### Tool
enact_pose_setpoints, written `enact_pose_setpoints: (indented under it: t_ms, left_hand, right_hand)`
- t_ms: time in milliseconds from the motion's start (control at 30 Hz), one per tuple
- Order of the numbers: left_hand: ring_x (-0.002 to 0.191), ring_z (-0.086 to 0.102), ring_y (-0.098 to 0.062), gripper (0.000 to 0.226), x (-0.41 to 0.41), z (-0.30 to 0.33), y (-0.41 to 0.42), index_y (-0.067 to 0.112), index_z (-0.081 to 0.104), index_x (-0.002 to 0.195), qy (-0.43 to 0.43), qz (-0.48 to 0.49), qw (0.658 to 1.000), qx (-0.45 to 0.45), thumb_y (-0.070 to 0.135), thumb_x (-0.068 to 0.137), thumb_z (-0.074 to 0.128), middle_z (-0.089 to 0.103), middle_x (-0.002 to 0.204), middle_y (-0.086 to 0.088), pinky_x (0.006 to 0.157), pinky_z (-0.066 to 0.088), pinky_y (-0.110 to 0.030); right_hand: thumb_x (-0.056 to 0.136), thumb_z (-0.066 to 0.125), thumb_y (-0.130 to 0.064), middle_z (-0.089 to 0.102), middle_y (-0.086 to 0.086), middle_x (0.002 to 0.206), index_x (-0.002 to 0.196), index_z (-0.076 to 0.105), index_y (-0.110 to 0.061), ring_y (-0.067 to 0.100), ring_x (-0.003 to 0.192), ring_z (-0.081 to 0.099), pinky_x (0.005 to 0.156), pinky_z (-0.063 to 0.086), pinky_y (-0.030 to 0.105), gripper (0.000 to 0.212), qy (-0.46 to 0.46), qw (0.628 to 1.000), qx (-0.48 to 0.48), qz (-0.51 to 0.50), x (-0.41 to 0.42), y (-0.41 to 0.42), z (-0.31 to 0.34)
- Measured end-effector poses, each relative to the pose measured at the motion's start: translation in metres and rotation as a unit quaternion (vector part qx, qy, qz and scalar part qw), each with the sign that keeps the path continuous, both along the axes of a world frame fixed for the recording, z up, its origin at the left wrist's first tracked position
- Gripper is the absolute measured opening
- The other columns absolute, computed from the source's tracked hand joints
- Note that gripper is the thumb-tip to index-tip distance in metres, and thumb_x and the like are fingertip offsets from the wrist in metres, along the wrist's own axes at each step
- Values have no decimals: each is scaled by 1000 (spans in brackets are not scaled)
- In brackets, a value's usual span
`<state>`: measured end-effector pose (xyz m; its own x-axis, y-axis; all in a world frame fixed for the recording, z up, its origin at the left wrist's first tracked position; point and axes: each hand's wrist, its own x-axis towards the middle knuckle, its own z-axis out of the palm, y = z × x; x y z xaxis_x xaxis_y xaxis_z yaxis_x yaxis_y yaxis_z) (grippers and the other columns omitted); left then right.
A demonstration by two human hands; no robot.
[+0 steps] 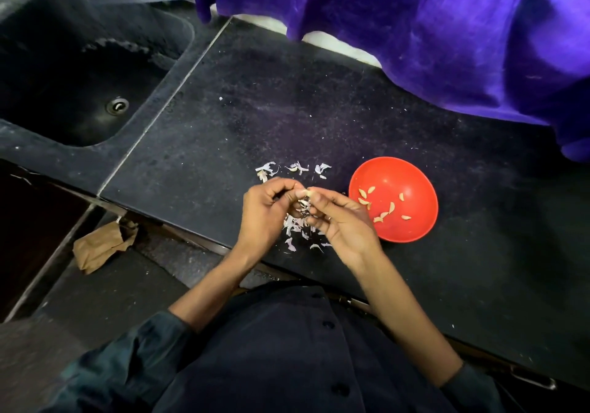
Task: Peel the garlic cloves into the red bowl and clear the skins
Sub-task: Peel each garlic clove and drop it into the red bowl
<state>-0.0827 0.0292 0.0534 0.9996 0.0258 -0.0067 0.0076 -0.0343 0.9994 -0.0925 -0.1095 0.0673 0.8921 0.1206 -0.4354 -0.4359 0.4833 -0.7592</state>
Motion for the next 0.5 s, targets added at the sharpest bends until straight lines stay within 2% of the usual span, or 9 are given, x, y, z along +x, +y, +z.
enact_pose_setpoints:
  t_ms: [67,133,233,300,400,500]
  left_hand:
    - [62,63,-13,19,1,-2,1,21,71,80,-20,4,999,31,5,88,67,67,74,6,60,58,-32]
    - [61,62,-11,21,0,-2,0,25,71,80,-19,12,999,41,7,89,67,66,75,7,58,56,-30]
    - [63,59,-5,16,-2,-2,-4,21,70,82,-20,16,999,44,8,90,66,65,77,6,56,52,-23]
    - [68,58,-4,7,-2,-2,-5,19,69,85,-22,12,998,55,16,91,66,65,79,7,61,49,-20]
    - [74,57,-4,8,-3,-4,-7,22,66,87,-28,4,997,74,27,90,61,63,81,10,69,46,-24]
    - [74,56,-4,9,-3,-4,-10,21,64,88,-27,9,996,84,28,93,60,61,79,12,68,47,-26]
  right_hand:
    - [80,61,-4,67,-1,68,94,67,-4,5,58,60,55,52,19,15,54,997,48,3,2,0,0]
    - [86,57,-2,67,-1,69,95,66,-6,5,58,59,54,52,18,14,69,996,54,3,3,1,-1]
    - [90,55,0,67,-2,70,96,67,-6,5,59,60,55,52,18,15,56,997,44,1,3,0,-1]
    - [90,55,0,68,-2,71,97,67,-7,5,60,60,55,53,19,15,54,998,39,-4,3,-1,0]
    - [90,56,-1,68,-3,73,97,68,-7,6,61,59,56,53,19,15,48,998,27,-15,3,-1,0]
    - [90,59,-3,67,-2,74,98,68,-8,6,62,58,56,52,19,13,53,998,22,-37,4,-4,-2]
